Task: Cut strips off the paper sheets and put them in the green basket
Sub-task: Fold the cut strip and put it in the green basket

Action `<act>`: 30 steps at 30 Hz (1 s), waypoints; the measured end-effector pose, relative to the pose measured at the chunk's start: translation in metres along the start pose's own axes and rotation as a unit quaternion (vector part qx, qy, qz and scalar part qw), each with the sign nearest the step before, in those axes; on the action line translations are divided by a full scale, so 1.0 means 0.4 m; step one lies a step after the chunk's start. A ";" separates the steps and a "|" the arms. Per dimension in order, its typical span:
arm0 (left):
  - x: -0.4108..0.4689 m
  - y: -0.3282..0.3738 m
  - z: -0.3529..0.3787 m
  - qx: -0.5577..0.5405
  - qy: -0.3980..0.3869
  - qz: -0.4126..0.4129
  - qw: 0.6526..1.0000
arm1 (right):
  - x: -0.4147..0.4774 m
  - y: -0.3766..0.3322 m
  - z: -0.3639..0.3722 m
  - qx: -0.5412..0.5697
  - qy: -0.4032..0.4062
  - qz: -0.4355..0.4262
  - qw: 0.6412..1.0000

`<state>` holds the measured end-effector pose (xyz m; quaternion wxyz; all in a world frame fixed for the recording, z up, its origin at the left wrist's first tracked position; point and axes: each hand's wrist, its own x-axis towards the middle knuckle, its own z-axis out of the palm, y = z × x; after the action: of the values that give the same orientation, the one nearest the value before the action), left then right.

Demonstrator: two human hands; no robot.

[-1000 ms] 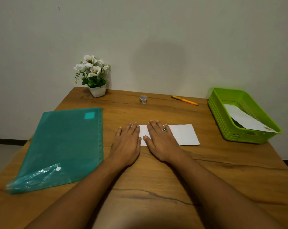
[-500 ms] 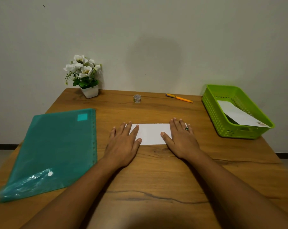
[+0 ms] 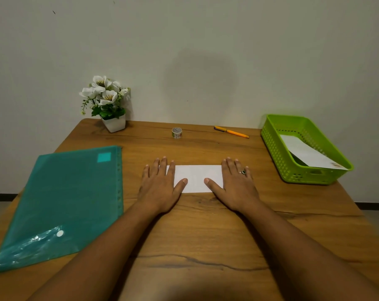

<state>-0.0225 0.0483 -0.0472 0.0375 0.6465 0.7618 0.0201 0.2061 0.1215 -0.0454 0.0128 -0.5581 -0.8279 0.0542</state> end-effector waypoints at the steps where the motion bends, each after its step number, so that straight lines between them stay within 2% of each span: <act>1: -0.002 0.002 0.002 -0.002 0.005 -0.010 1.000 | 0.000 -0.002 0.000 0.004 -0.001 0.010 1.000; 5: -0.009 0.005 0.003 0.000 0.031 -0.003 1.000 | 0.000 -0.016 0.002 -0.006 0.000 0.033 0.999; 8: -0.007 0.003 0.001 0.009 0.029 0.081 0.996 | 0.003 -0.052 0.011 0.006 -0.002 -0.021 1.000; 10: -0.002 0.001 0.001 0.006 0.021 0.093 0.995 | 0.006 -0.073 0.014 0.028 -0.012 -0.065 0.997; 13: 0.001 -0.003 -0.001 0.003 0.010 0.067 0.998 | 0.014 -0.055 0.008 0.023 -0.021 -0.081 0.996; 17: 0.006 0.001 -0.005 -0.008 -0.009 0.035 0.999 | 0.030 0.016 -0.002 0.001 -0.013 -0.033 0.999; 20: 0.031 0.007 -0.014 -0.030 -0.020 0.009 0.999 | 0.035 0.029 -0.002 0.001 -0.004 -0.029 1.000; 22: 0.057 0.009 -0.030 -0.085 0.008 -0.004 0.996 | 0.032 0.027 -0.002 0.007 -0.001 -0.032 0.999; 26: 0.143 -0.002 -0.068 -0.212 0.127 -0.028 0.969 | 0.028 0.030 -0.003 0.021 0.006 -0.035 0.999; 30: 0.263 -0.013 -0.111 -0.202 0.114 -0.048 0.972 | 0.032 0.032 0.003 0.025 0.016 -0.035 0.999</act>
<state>-0.0483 0.1519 -0.0067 0.0810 0.5815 0.7715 0.2452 0.2132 0.1379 -0.0486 0.0417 -0.5287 -0.8452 0.0659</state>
